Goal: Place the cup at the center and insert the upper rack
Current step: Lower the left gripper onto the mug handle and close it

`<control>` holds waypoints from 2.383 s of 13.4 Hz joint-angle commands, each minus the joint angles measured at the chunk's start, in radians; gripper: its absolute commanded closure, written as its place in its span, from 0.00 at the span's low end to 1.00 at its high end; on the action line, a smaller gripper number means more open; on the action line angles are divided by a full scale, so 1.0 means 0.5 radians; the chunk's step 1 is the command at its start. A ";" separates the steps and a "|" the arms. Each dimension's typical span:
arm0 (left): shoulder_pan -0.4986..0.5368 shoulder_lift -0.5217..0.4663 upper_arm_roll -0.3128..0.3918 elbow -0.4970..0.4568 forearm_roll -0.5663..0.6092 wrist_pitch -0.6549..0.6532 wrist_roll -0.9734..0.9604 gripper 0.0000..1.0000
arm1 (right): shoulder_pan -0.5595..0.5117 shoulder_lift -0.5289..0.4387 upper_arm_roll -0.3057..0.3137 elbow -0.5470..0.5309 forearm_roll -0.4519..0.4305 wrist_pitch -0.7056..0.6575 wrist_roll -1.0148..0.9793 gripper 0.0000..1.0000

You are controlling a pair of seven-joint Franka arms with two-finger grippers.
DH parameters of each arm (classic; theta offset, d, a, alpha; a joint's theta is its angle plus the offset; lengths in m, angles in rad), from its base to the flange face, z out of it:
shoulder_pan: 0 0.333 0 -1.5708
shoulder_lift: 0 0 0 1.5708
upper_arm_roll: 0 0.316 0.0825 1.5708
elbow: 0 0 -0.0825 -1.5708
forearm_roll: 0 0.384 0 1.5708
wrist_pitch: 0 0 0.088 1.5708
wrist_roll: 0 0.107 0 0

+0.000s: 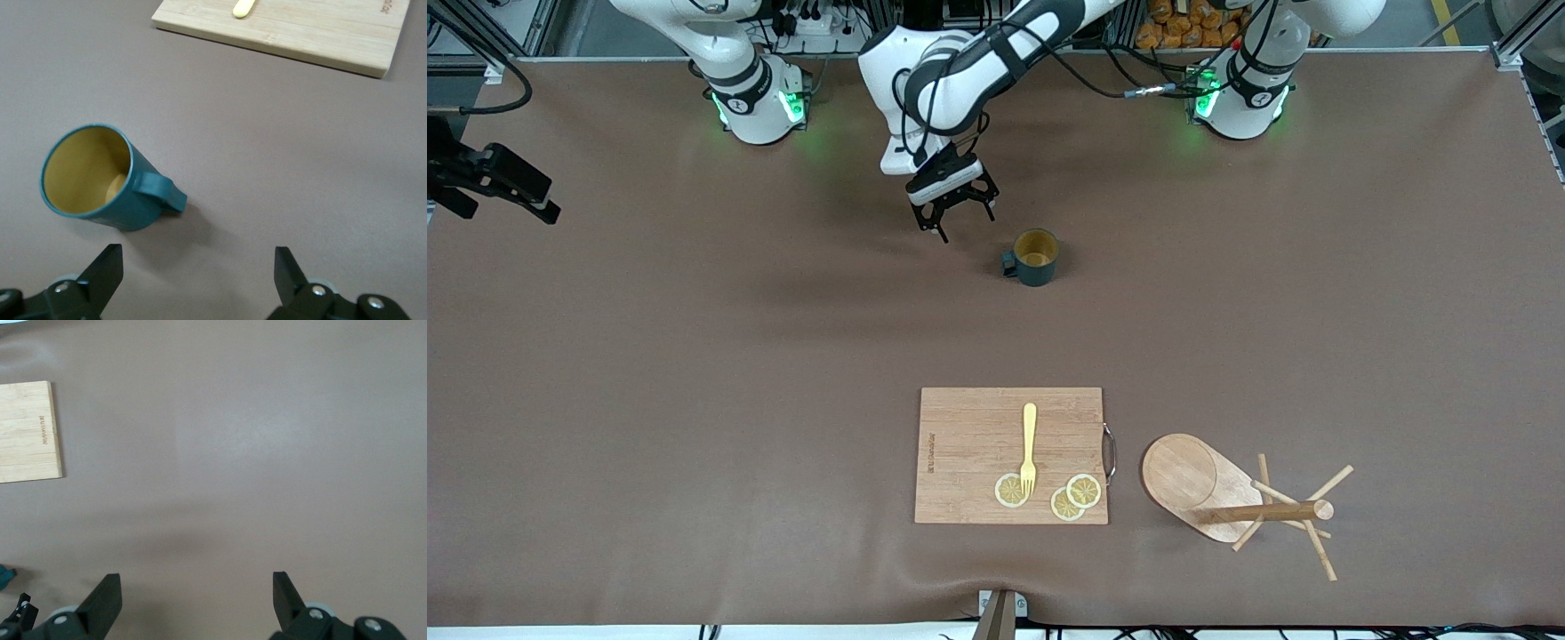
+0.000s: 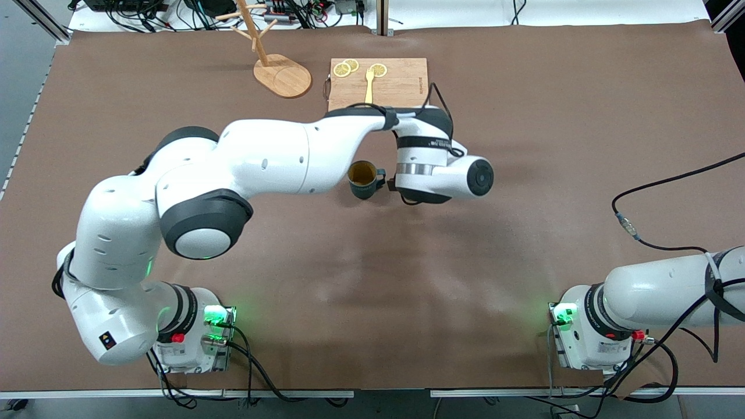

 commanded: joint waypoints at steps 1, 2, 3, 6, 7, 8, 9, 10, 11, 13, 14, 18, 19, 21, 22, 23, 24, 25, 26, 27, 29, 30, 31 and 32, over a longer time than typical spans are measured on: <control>-0.054 0.064 0.021 -0.013 0.152 -0.029 -0.259 0.00 | 0.012 0.090 -0.008 0.093 -0.053 -0.013 0.037 0.00; -0.064 0.077 0.021 -0.050 0.219 -0.038 -0.360 0.00 | 0.012 0.099 -0.011 0.114 -0.056 -0.013 0.034 0.00; -0.070 0.086 0.021 -0.081 0.277 -0.083 -0.440 0.00 | 0.015 0.112 -0.012 0.133 -0.056 -0.016 0.034 0.00; -0.079 0.184 0.021 -0.084 0.440 -0.163 -0.505 0.00 | 0.027 0.139 -0.012 0.160 -0.056 -0.016 0.037 0.00; -0.079 0.217 0.021 -0.081 0.535 -0.185 -0.539 0.00 | 0.027 0.142 -0.012 0.167 -0.056 -0.016 0.034 0.00; -0.079 0.233 0.021 -0.084 0.630 -0.206 -0.573 0.00 | 0.027 0.158 -0.015 0.179 -0.059 -0.016 0.034 0.00; -0.079 0.248 0.021 -0.084 0.673 -0.213 -0.579 0.00 | 0.030 0.179 -0.015 0.218 -0.059 -0.025 0.034 0.00; -0.079 0.255 0.024 -0.084 0.698 -0.213 -0.576 0.00 | 0.027 0.204 -0.012 0.255 -0.065 -0.035 0.034 0.00; -0.079 0.261 0.039 -0.087 0.741 -0.213 -0.576 0.00 | 0.030 0.210 -0.012 0.268 -0.069 -0.035 0.034 0.00; -0.079 0.288 0.048 -0.081 0.857 -0.213 -0.576 0.00 | 0.040 0.207 -0.015 0.268 -0.072 -0.041 0.034 0.00; -0.079 0.301 0.048 -0.078 0.888 -0.213 -0.573 0.00 | 0.040 0.207 -0.015 0.268 -0.069 -0.056 0.037 0.00; -0.079 0.399 0.051 -0.066 1.011 -0.210 -0.573 0.00 | 0.055 0.207 -0.042 0.268 -0.069 -0.059 0.034 0.00; -0.079 0.420 0.070 -0.060 1.048 -0.210 -0.576 0.00 | 0.052 0.207 -0.042 0.268 -0.066 -0.059 0.034 0.00; -0.076 0.448 0.088 -0.054 1.109 -0.207 -0.576 0.00 | 0.049 0.207 -0.039 0.268 -0.065 -0.059 0.037 0.00; -0.073 0.457 0.091 -0.057 1.122 -0.203 -0.576 0.00 | 0.049 0.207 -0.039 0.268 -0.065 -0.059 0.034 0.00; -0.070 0.466 0.097 -0.054 1.134 -0.197 -0.576 0.00 | 0.049 0.207 -0.039 0.268 -0.065 -0.059 0.034 0.00; -0.070 0.469 0.113 -0.053 1.140 -0.191 -0.573 0.00 | 0.052 0.207 -0.039 0.268 -0.065 -0.059 0.037 0.00; -0.070 0.469 0.125 -0.050 1.146 -0.182 -0.573 0.00 | 0.052 0.207 -0.039 0.268 -0.065 -0.059 0.037 0.00; -0.067 0.466 0.131 -0.047 1.143 -0.173 -0.576 0.16 | 0.052 0.204 -0.039 0.268 -0.062 -0.059 0.037 0.00; -0.058 0.466 0.131 -0.047 1.140 -0.161 -0.585 0.46 | 0.046 0.207 -0.039 0.268 -0.062 -0.059 0.037 0.00; -0.039 0.457 0.131 -0.047 1.110 -0.160 -0.616 1.00 | 0.034 0.207 -0.039 0.268 -0.062 -0.062 0.034 0.00; -0.027 0.445 0.131 -0.047 1.073 -0.160 -0.680 1.00 | 0.037 0.204 -0.039 0.268 -0.065 -0.071 0.034 0.00; -0.027 0.439 0.131 -0.047 1.073 -0.160 -0.756 1.00 | 0.040 0.204 -0.039 0.268 -0.065 -0.072 0.037 0.00; -0.024 0.433 0.131 -0.047 1.073 -0.160 -0.787 1.00 | 0.040 0.204 -0.036 0.268 -0.065 -0.072 0.037 0.00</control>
